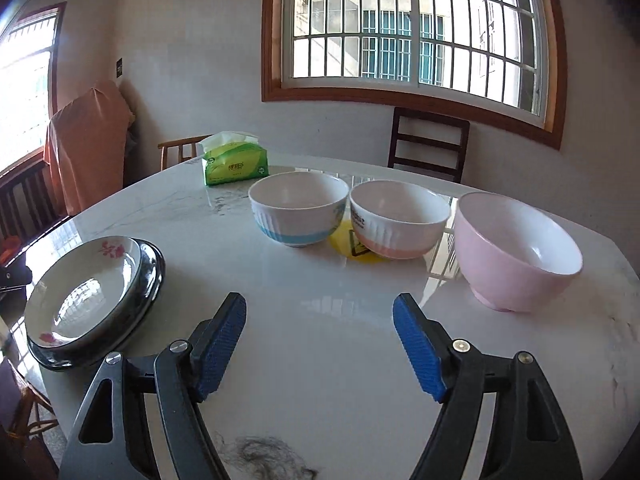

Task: Organize plates and bowls
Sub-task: 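Open both grippers and pull back from the plate stack, then move both grippers to the rim of the large pink bowl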

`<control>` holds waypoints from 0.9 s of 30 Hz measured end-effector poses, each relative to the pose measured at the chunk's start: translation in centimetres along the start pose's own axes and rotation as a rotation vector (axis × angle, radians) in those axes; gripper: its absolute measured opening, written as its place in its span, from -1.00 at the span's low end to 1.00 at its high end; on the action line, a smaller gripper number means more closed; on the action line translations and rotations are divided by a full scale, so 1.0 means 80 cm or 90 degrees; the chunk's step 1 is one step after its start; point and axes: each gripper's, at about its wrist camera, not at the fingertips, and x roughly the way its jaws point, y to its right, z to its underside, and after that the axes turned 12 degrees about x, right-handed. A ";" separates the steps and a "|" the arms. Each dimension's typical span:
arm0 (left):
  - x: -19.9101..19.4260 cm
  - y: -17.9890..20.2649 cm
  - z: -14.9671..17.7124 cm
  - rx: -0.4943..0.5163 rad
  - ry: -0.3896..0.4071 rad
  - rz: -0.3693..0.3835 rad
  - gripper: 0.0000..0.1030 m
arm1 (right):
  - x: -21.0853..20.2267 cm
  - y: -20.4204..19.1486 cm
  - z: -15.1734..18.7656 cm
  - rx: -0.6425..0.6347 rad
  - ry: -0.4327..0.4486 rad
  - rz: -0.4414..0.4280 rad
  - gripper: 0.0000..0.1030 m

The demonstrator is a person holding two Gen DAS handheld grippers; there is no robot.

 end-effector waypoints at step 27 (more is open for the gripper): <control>0.080 0.398 -0.098 0.140 -0.182 0.364 -0.31 | -0.057 0.279 -0.055 0.239 -0.012 0.011 0.54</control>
